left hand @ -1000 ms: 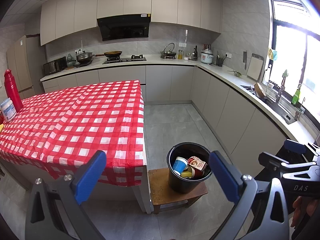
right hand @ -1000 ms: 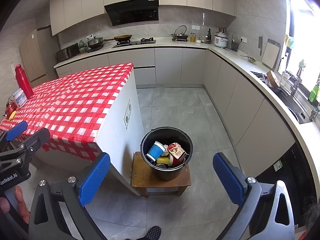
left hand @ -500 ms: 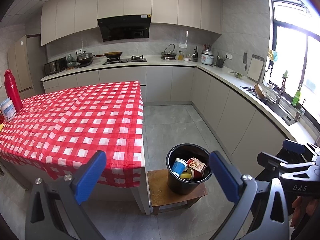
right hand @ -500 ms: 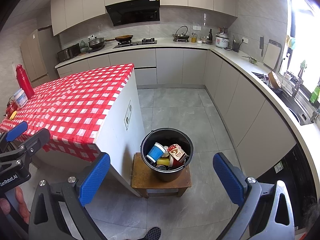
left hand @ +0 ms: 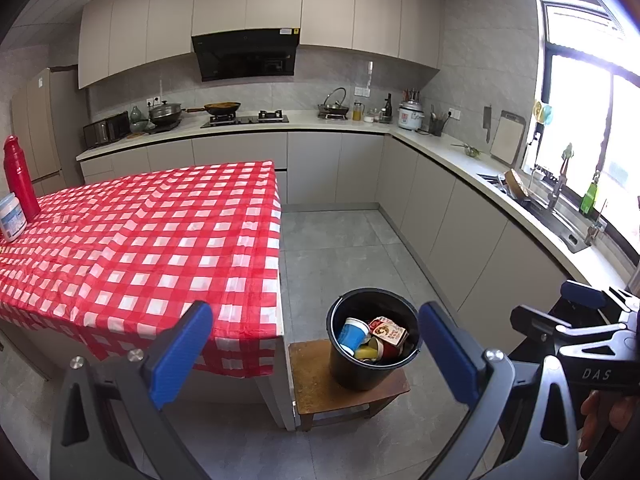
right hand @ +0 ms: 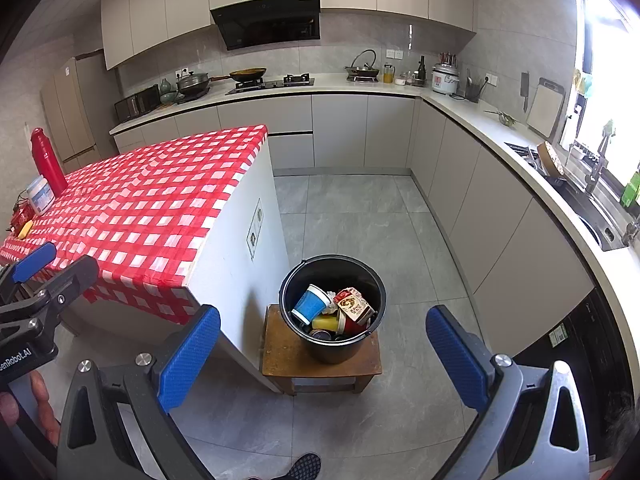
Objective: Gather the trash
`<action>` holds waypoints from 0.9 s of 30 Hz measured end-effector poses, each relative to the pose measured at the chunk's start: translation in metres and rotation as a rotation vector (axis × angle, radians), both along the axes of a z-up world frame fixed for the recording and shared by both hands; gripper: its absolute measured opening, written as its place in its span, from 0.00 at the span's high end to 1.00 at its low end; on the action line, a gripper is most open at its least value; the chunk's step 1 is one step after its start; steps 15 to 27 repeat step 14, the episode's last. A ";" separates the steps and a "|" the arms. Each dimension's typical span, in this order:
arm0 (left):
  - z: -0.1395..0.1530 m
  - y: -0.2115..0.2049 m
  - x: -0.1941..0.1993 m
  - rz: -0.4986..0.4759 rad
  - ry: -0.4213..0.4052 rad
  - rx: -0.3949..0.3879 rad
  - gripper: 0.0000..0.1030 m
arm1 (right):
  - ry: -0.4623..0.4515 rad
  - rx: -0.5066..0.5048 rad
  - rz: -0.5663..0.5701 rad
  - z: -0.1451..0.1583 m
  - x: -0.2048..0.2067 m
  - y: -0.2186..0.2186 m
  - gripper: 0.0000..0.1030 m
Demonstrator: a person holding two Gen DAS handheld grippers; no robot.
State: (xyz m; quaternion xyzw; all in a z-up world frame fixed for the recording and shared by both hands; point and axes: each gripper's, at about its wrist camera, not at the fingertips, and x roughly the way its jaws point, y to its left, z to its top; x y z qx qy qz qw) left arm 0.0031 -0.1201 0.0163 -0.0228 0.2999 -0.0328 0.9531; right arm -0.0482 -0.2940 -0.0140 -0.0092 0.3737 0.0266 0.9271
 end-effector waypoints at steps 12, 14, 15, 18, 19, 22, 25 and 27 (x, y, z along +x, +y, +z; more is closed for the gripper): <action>-0.002 0.008 -0.001 -0.013 -0.022 -0.067 0.00 | -0.002 -0.005 0.002 -0.003 0.005 -0.004 0.00; -0.002 0.006 -0.001 -0.016 -0.021 -0.065 0.00 | -0.001 -0.004 0.004 -0.003 0.005 -0.004 0.00; -0.002 0.006 -0.001 -0.016 -0.021 -0.065 0.00 | -0.001 -0.004 0.004 -0.003 0.005 -0.004 0.00; -0.002 0.006 -0.001 -0.016 -0.021 -0.065 0.00 | -0.001 -0.004 0.004 -0.003 0.005 -0.004 0.00; -0.002 0.006 -0.001 -0.016 -0.021 -0.065 0.00 | -0.001 -0.004 0.004 -0.003 0.005 -0.004 0.00; -0.002 0.006 -0.001 -0.016 -0.021 -0.065 0.00 | -0.001 -0.004 0.004 -0.003 0.005 -0.004 0.00; -0.002 0.006 -0.001 -0.016 -0.021 -0.065 0.00 | -0.001 -0.004 0.004 -0.003 0.005 -0.004 0.00; -0.002 0.006 -0.001 -0.016 -0.021 -0.065 0.00 | -0.001 -0.004 0.004 -0.003 0.005 -0.004 0.00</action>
